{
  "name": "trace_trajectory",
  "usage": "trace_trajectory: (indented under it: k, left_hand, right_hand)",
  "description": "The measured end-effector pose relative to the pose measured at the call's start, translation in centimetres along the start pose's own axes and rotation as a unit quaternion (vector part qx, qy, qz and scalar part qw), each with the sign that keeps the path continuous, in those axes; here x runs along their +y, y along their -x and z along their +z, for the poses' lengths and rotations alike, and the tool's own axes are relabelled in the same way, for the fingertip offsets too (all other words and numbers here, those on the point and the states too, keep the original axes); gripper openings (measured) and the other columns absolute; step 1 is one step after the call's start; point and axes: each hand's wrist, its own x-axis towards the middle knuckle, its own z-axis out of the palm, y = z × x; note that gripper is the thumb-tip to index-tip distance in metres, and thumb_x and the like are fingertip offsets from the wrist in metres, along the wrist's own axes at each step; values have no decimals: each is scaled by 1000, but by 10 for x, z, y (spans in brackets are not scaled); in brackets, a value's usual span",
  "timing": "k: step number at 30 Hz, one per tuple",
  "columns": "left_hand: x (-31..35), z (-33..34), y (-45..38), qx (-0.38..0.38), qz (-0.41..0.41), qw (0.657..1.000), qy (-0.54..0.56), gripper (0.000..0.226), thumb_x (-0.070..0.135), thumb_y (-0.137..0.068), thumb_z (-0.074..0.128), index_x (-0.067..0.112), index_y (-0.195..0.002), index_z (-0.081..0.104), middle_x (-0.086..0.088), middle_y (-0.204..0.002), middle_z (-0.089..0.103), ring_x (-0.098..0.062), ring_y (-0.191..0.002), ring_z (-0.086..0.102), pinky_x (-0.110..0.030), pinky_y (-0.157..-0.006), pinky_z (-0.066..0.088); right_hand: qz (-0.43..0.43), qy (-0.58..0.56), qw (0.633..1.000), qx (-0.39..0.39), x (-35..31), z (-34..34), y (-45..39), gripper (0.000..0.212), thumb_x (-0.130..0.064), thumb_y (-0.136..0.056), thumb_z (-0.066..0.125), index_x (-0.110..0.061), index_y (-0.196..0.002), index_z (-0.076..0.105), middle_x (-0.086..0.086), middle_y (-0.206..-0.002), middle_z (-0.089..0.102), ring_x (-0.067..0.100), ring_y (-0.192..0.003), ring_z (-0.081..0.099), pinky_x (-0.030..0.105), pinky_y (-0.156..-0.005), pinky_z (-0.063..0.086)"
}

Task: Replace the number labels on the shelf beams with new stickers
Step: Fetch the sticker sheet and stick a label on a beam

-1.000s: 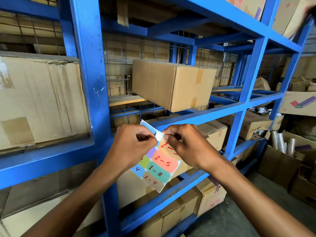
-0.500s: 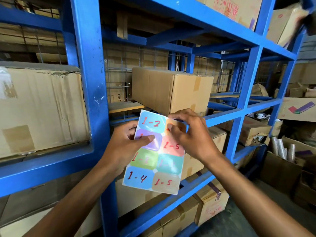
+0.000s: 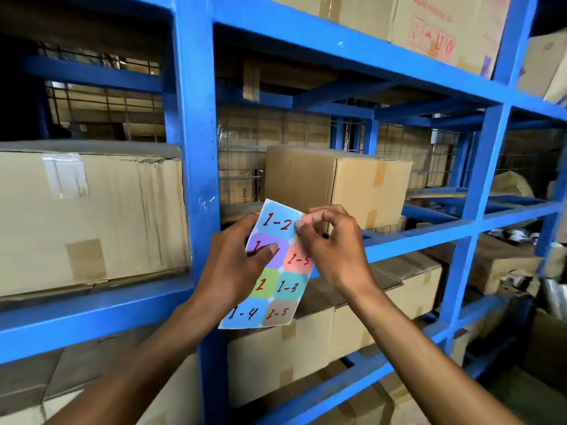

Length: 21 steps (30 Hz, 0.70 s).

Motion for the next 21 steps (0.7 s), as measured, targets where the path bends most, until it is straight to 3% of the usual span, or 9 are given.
trace_trajectory:
  k: [3,6,10,12,14,16,19,21]
  left_hand:
    - [0,-12,-5,34,39,993,-103,24,16,-84,64,26,-106,58,5,-100,69,3,-60,58,1,-56,41]
    - [4,-31,-12,52,64,980,-181,30,15,-84,63,14,-113,57,-7,-109,70,-1,-67,52,3,-59,38]
    - [11,-60,-19,70,-15,994,-88,22,13,-79,71,23,-96,60,2,-93,73,-5,-62,67,-13,-51,52]
    - [16,-77,-17,77,-45,994,-65,23,16,-78,72,28,-93,60,7,-89,73,-6,-61,70,-21,-47,55]
    - [20,-86,-17,89,-51,992,-69,24,19,-78,73,26,-97,60,11,-89,72,-5,-60,70,-20,-46,54]
    - [24,-95,-15,112,-47,987,-102,28,19,-78,72,23,-103,59,9,-91,71,-4,-60,69,-16,-45,52]
    - [31,-111,-12,143,-8,970,-198,26,15,-77,71,16,-100,59,6,-87,64,-2,-60,57,-3,-47,40]
    - [35,-122,-10,153,25,952,-264,20,14,-77,70,14,-92,56,5,-78,56,-11,-60,45,-12,-48,33]
  right_hand:
    - [10,18,998,-54,-9,8,-12,30,-20,-88,60,-26,-59,57,-4,-99,55,23,-104,58,50,-92,47]
    - [14,12,994,-110,-24,20,-22,33,-23,-89,57,-25,-56,57,-5,-94,61,25,-100,63,55,-93,45]
    - [-65,27,993,-95,-41,41,-33,18,-18,-86,59,-10,-71,63,0,-101,54,29,-104,58,56,-94,43]
    - [-128,64,986,-87,-51,53,-34,9,-19,-83,63,-13,-77,63,-5,-101,50,23,-107,53,44,-98,38]
    - [-188,110,974,-55,-58,60,-34,5,-22,-81,63,-18,-78,61,-6,-101,50,18,-104,48,28,-90,26]
    - [-220,125,966,-44,-66,68,-33,6,-22,-81,61,-21,-77,57,-3,-98,52,18,-99,47,26,-79,21]
    - [-161,37,979,-117,-82,81,-29,9,-15,-83,59,-18,-76,55,2,-83,61,20,-83,58,35,-76,46]
    - [-90,-43,983,-157,-93,87,-27,8,-10,-83,60,-14,-77,57,-1,-71,61,14,-66,59,29,-61,50]
